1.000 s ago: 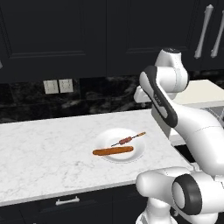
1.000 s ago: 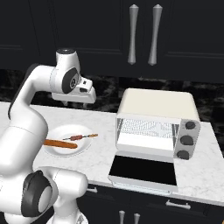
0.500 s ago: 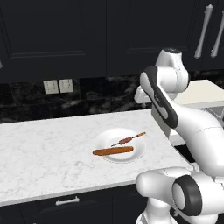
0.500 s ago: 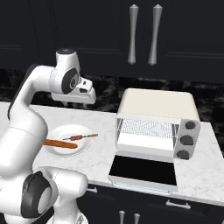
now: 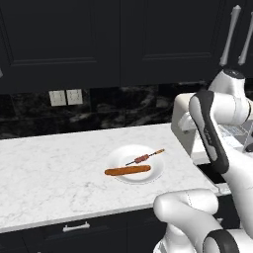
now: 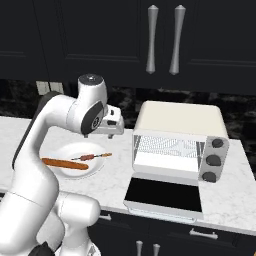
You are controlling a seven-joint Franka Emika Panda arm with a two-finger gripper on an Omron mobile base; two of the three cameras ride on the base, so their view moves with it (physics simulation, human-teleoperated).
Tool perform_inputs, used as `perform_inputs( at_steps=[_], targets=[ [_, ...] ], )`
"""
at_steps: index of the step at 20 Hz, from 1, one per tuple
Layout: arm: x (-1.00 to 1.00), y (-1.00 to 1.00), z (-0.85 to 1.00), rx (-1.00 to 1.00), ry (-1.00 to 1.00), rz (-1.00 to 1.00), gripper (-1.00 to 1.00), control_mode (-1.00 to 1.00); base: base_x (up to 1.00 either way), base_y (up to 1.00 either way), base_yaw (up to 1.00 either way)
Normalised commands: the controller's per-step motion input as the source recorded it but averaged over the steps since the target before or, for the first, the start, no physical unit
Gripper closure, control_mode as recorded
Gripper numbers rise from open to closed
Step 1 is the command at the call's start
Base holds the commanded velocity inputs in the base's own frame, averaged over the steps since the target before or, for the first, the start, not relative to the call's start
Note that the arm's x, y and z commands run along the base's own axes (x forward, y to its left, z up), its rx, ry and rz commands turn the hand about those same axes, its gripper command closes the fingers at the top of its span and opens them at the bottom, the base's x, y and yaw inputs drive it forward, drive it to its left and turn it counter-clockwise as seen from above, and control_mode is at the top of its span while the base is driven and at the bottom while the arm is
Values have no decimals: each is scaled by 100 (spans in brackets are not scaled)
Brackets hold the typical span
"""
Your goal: Pick up the kebab skewer and baguette bread, and place them inside the toaster oven. Close the toaster oven door and start by setting the timer.
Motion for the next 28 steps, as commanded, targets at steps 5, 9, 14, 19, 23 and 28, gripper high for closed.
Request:
perform_inputs(
  at_steps=[5, 9, 14, 19, 23, 28],
  targets=[
    [-51, -76, -23, 0, -23, 12, -100, -100, 0, 0, 0],
    [-54, -77, -37, -1, -35, 5, -100, -100, 0, 0, 0],
    [-18, -37, -47, -5, -48, 3, -100, -100, 0, 0, 0],
    [5, -49, -16, 0, -27, 9, -100, -100, 0, 0, 0],
    [18, -44, -12, 0, -21, 2, -100, -100, 0, 0, 0],
    [58, -7, -36, -1, -10, 0, -100, -100, 0, 0, 0]
  ],
)
